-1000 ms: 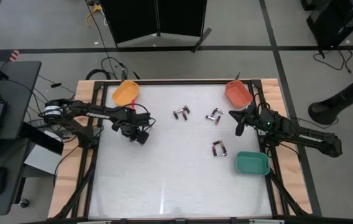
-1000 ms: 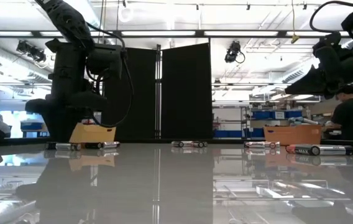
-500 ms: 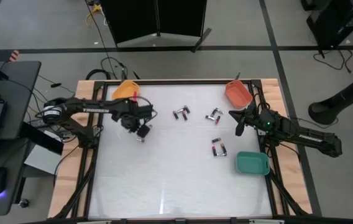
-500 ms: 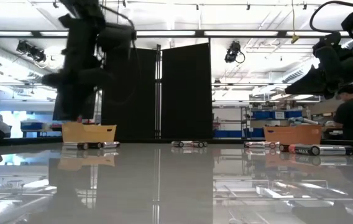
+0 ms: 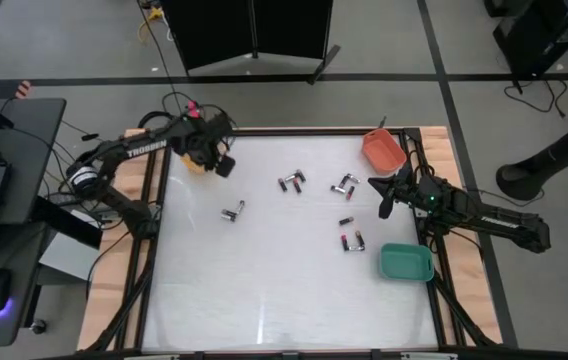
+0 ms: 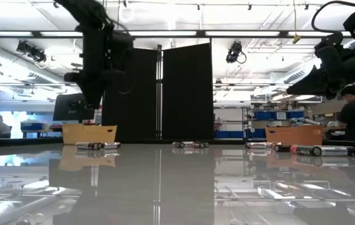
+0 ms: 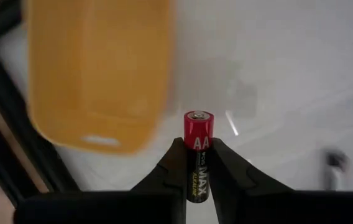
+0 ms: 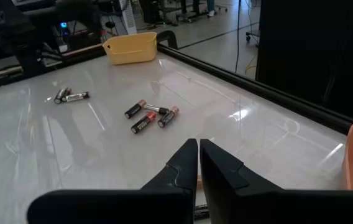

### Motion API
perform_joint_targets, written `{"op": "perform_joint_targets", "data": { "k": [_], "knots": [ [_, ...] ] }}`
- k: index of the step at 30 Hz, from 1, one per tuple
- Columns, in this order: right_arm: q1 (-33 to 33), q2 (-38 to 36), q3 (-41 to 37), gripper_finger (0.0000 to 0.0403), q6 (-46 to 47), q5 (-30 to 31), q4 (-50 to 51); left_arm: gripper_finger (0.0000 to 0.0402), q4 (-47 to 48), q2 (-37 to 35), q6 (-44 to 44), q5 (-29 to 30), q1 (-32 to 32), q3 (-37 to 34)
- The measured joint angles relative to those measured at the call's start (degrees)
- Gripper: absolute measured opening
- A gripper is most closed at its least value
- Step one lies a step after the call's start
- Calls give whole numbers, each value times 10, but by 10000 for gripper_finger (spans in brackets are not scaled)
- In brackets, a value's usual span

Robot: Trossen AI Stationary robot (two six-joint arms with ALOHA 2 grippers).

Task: Sort batteries
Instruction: Put the red battery into the yellow bin, then put the brown battery into the green bin

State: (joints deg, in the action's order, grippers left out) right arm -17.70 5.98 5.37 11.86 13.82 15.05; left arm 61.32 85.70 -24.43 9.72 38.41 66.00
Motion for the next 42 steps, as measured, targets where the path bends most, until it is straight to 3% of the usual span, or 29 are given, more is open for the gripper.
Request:
{"op": "perform_joint_targets", "data": {
  "k": [11, 17, 22, 30, 38, 42],
  "knots": [
    [0, 0, 0, 30, 0, 0, 0, 47, -97, 110, 122, -1, 128, 0],
    [0, 0, 0, 30, 0, 0, 0, 48, -114, 166, 139, -20, 145, 0],
    [0, 0, 0, 30, 0, 0, 0, 73, -110, 181, 159, -21, 143, 0],
    [0, 0, 0, 30, 0, 0, 0, 99, -112, 144, 168, -2, 134, 0],
    [0, 0, 0, 30, 0, 0, 0, 100, -133, 44, 169, 37, 100, 0],
    [0, 0, 0, 30, -33, 0, 0, 89, -207, -20, 169, 39, 60, -25]
  ]
}}
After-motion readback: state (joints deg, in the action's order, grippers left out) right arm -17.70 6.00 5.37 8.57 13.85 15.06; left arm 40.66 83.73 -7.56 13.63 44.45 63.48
